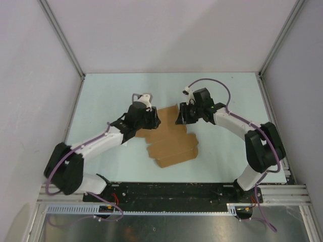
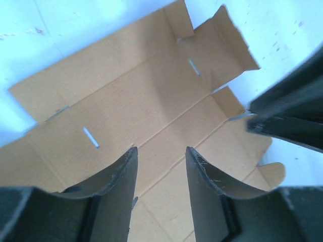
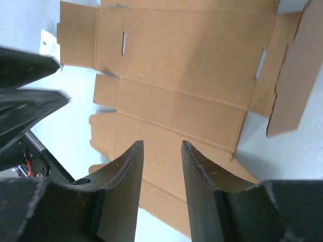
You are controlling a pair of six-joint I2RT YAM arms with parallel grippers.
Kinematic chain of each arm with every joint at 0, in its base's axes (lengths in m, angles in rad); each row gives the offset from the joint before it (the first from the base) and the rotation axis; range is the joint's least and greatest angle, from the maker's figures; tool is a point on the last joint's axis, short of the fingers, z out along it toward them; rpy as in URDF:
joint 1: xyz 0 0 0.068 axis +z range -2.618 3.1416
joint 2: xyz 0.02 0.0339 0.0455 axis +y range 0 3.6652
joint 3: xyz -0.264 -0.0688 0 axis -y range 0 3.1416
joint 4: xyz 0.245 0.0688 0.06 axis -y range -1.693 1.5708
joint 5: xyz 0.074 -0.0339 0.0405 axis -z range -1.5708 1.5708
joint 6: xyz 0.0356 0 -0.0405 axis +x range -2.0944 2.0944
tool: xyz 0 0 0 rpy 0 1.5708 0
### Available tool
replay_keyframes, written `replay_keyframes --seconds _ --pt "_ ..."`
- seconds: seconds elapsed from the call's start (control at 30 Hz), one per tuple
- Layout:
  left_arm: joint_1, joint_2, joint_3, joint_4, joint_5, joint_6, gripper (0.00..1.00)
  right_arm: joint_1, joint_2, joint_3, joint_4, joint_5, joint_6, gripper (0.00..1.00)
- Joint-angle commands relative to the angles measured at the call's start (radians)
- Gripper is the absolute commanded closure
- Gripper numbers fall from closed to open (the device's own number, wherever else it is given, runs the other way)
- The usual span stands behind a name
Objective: Fold the paper box
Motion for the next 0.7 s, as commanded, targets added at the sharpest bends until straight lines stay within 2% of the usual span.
replay_keyframes --seconds 0.0,0.23,0.37,0.53,0.67 --pt "0.030 -0.164 -0.082 -0.033 -0.073 -0.078 0.49 0.016 0.128 0.136 0.031 -0.025 -0.069 0.61" --pt "0.176 -0.373 -0.240 -0.111 -0.165 -0.187 0.41 0.055 0.308 0.279 -0.020 0.074 -0.133 0.71" --pt "0.228 -0.469 -0.285 -0.143 -0.215 -0.227 0.42 0.055 0.368 0.298 -0.022 0.124 -0.127 0.81" --pt "0.253 -0.528 -0.306 -0.168 -0.297 -0.249 0.43 0.053 0.410 0.302 -0.031 0.170 -0.129 0.87" --pt "0.283 -0.461 -0.283 -0.179 -0.286 -0.244 0.43 0.055 0.423 0.302 -0.046 0.191 -0.135 0.89"
